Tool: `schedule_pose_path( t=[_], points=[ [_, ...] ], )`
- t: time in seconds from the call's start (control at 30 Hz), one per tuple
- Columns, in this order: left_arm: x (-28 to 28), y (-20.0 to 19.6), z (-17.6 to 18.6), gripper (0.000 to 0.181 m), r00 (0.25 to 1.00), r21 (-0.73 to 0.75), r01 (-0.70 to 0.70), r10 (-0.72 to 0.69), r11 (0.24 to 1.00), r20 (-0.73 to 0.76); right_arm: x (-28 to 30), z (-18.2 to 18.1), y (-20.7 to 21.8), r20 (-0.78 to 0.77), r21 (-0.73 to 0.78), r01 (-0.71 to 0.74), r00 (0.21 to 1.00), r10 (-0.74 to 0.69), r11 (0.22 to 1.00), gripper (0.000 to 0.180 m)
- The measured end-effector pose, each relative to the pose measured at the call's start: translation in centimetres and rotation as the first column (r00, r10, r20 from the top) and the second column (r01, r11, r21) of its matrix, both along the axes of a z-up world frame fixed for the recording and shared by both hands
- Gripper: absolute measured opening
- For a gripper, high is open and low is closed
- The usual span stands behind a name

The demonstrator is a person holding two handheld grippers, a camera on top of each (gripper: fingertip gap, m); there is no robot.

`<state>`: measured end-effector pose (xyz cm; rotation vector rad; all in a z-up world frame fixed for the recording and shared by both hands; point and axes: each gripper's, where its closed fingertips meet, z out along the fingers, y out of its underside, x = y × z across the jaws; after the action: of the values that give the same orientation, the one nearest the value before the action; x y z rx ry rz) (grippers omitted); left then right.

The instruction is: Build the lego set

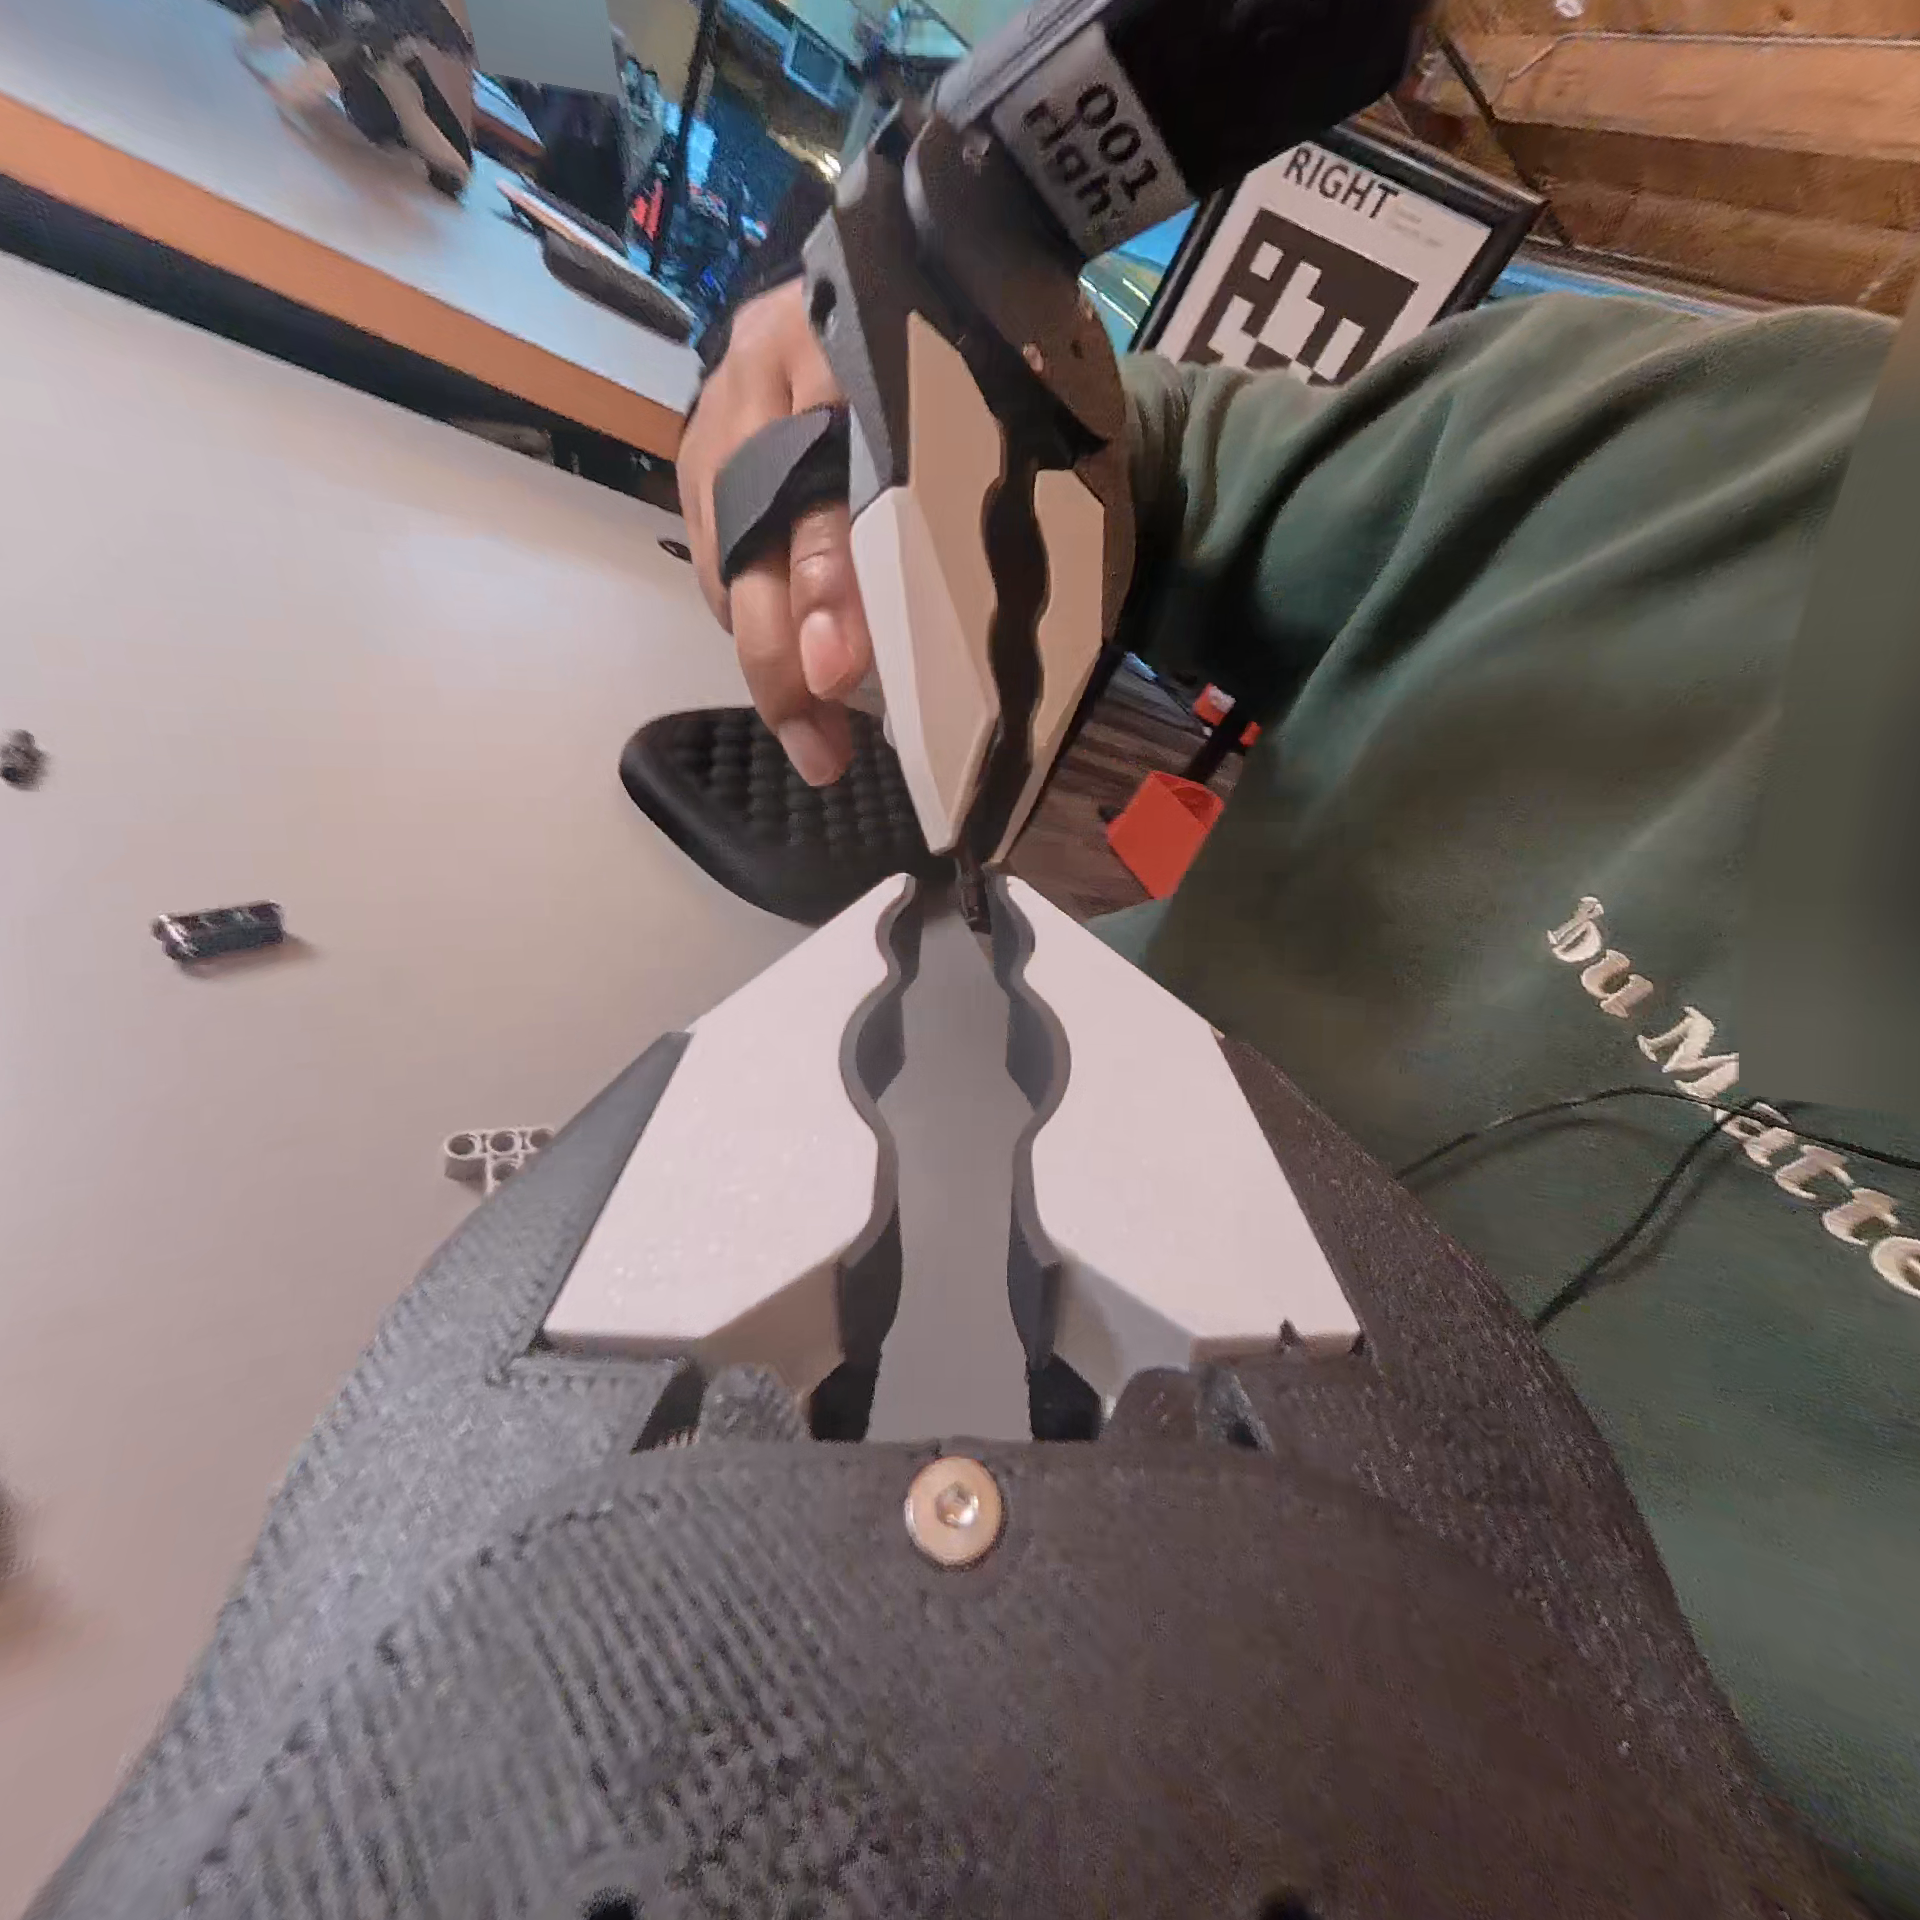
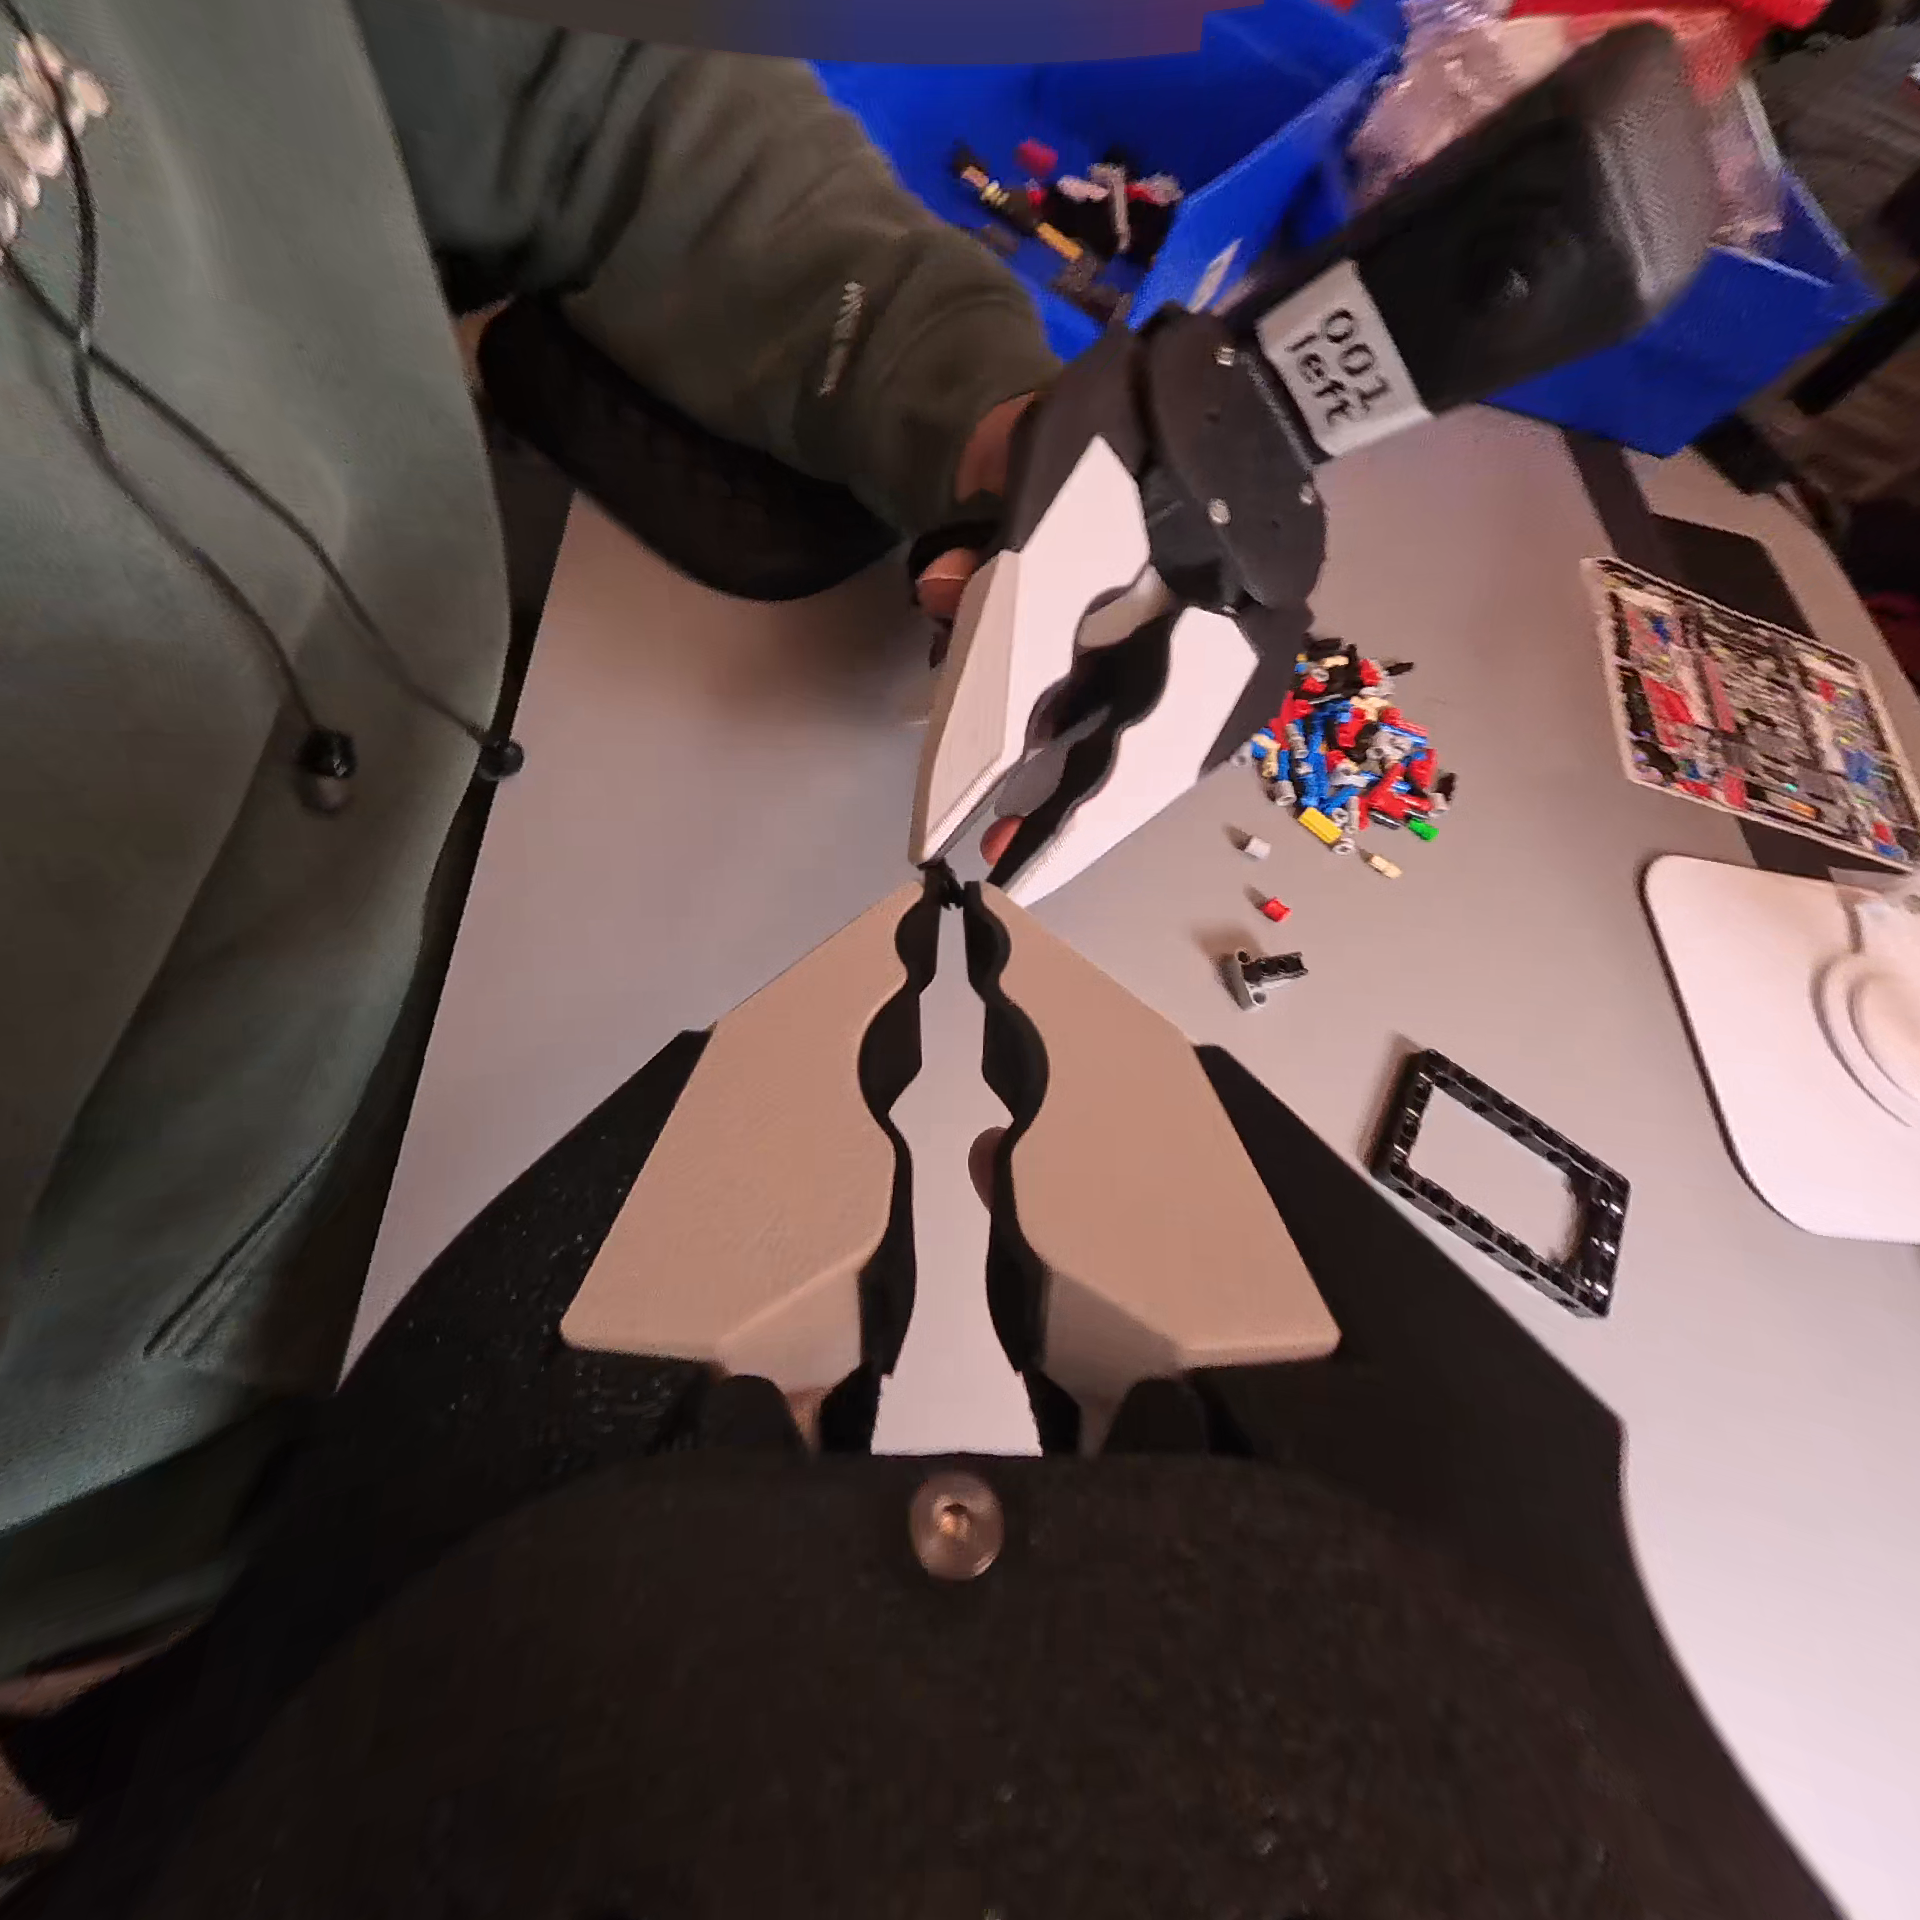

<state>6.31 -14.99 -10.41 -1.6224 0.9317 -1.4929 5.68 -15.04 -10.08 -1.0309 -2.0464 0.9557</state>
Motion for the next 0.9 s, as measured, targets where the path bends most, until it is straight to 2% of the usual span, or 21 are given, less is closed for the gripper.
schedule_pose_path(
  t=[0.13,0.27,0.4,0.53,0.6,0.9],
  points=[
    [-0.2,0.6,0.3,0.004,0.999,0.033,-0.049,0.049,0.998,0.005,0.0,0.3,0.9,-0.041,-0.037,0.062,0.997,-0.063,0.997,0.002],
    [-0.1,0.5,0.2,0.008,0.999,0.027,-0.044,0.044,0.999,-0.002,-0.2,0.5,1.1,-0.065,-0.042,0.085,0.994,-0.087,0.996,0.002],
    [-0.2,0.6,0.4,0.003,0.998,0.043,-0.056,0.056,0.998,-0.001,-0.5,0.6,1.0,-0.082,-0.043,0.092,0.992,-0.095,0.995,0.002],
    [-0.2,0.4,0.4,0.003,0.999,0.053,-0.037,0.038,0.998,-0.011,-0.4,0.7,0.7,-0.086,-0.032,0.077,0.993,-0.079,0.997,0.003],
    [0.0,0.2,0.3,0.003,0.999,0.066,-0.028,0.03,0.997,-0.021,-0.3,0.3,0.3,-0.061,-0.017,0.056,0.997,-0.057,0.998,0.009],
    [0.2,-0.3,0.0,0.003,0.999,0.095,-0.003,0.008,0.995,-0.053,-0.3,0.1,-0.1,-0.009,0.0,0.027,1.0,-0.027,1.0,0.002]
  ],
)
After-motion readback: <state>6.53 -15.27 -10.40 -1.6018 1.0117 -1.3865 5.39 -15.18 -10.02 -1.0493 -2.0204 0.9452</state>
